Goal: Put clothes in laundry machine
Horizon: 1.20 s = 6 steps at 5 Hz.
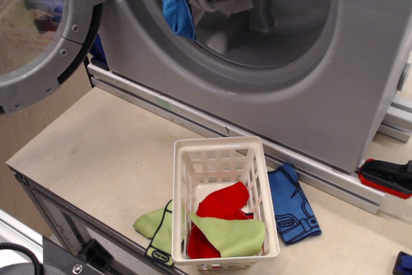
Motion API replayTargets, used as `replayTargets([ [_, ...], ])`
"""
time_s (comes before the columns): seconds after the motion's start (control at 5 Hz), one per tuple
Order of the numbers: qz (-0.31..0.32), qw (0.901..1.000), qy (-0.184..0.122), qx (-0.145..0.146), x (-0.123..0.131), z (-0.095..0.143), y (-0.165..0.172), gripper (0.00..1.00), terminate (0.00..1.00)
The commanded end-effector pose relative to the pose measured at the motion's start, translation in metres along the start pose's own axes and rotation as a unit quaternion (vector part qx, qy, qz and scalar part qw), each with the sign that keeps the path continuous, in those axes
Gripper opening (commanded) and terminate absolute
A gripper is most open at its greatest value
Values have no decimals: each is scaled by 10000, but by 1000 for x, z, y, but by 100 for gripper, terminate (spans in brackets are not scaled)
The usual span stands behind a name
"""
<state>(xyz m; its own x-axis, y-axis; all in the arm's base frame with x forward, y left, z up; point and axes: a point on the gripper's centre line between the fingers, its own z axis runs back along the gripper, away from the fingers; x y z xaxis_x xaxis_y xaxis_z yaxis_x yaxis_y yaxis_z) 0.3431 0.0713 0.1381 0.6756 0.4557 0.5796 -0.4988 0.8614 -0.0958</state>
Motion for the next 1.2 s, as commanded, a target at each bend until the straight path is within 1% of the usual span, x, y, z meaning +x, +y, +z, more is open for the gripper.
replayTargets([
  [0.0, -6, 9993, -366, 90, 24, -19, -12, 0, 0],
  [0.2, 33, 9988, -429, 212, 30, -30, -20, 0, 0],
  [0.4, 254, 9989, -290, 258, 35, -34, -24, 0, 0],
  [0.6, 546, 9983, -118, 160, 36, -32, -25, 100, 0],
  [0.8, 661, 9975, 195, 153, 33, -23, -24, 100, 0],
  [1.0, 479, 9977, 367, 301, 21, -13, -22, 100, 0],
])
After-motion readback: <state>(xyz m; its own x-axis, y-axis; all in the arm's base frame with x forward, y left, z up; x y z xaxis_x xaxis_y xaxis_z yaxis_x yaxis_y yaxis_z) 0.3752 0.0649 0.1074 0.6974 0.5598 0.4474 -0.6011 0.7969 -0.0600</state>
